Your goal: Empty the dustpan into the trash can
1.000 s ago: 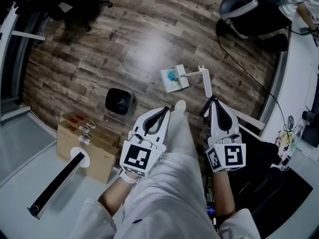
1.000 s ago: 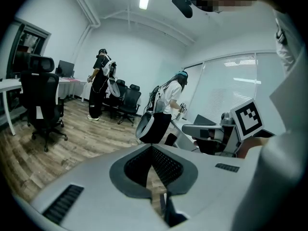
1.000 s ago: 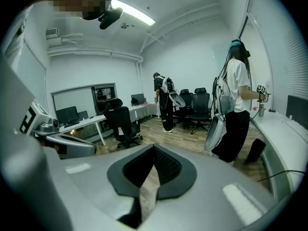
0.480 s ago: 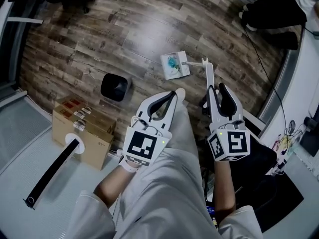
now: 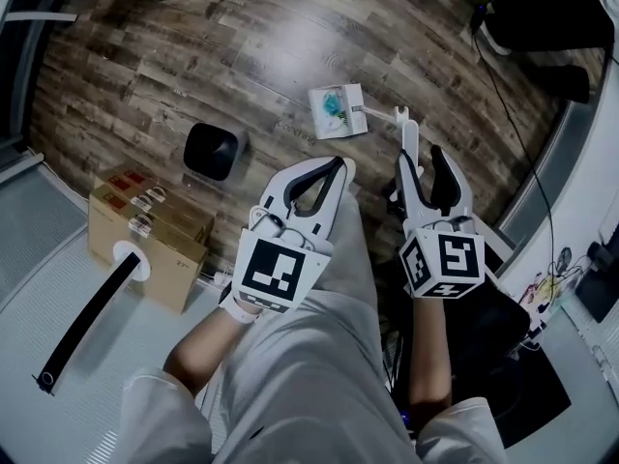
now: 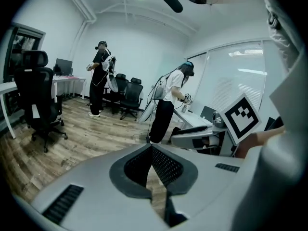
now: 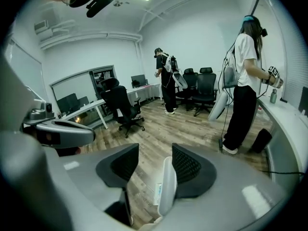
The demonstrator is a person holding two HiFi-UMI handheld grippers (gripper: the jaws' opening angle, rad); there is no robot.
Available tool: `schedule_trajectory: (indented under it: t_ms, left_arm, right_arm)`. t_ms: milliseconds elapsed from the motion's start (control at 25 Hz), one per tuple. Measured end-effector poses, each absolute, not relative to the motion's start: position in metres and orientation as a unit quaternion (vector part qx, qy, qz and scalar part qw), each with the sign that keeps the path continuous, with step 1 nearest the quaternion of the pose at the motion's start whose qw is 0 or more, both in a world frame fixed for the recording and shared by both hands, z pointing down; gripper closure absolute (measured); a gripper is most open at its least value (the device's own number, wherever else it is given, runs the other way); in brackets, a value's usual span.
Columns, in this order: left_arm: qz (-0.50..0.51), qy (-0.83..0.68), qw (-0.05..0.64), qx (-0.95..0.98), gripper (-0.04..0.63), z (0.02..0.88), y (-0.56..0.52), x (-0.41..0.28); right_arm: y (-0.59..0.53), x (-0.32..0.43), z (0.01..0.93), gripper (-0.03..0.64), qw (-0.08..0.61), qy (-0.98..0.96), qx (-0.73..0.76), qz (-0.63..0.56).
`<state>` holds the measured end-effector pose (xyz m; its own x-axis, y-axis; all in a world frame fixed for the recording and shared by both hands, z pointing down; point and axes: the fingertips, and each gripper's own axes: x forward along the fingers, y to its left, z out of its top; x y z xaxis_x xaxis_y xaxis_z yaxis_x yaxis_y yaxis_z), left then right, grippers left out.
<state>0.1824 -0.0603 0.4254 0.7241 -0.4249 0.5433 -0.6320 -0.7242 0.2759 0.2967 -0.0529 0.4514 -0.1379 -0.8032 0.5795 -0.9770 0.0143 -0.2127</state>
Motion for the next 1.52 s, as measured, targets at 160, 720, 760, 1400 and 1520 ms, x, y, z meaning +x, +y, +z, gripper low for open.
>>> schedule_trajectory:
  t_ms: [160,720,760,1400,1520]
  left_arm:
    - [0.233,-0.297,0.230,0.897,0.589,0.441,-0.064,0.186]
    - [0.235,-0.296,0.301,0.876,0.589,0.492,-0.064,0.193]
    - [0.237,-0.295,0.304,0.874,0.589,0.495,-0.064,0.194]
    - [0.242,-0.302,0.334,0.859,0.589,0.518,-0.072,0.191]
    - [0.242,-0.305,0.337,0.857,0.589,0.519,-0.073,0.187]
  right_arm:
    - [-0.058,0.299,0.479,0.379,0.172,-0.691,0.631,0.309]
    - [-0.078,0.304,0.526,0.337,0.218,-0.681,0.614,0.335]
    - [-0.079,0.305,0.530,0.336,0.224,-0.677,0.615,0.337]
    - [-0.084,0.316,0.583,0.375,0.321,-0.626,0.600,0.382]
    - [-0.084,0.320,0.585,0.465,0.337,-0.610,0.608,0.382]
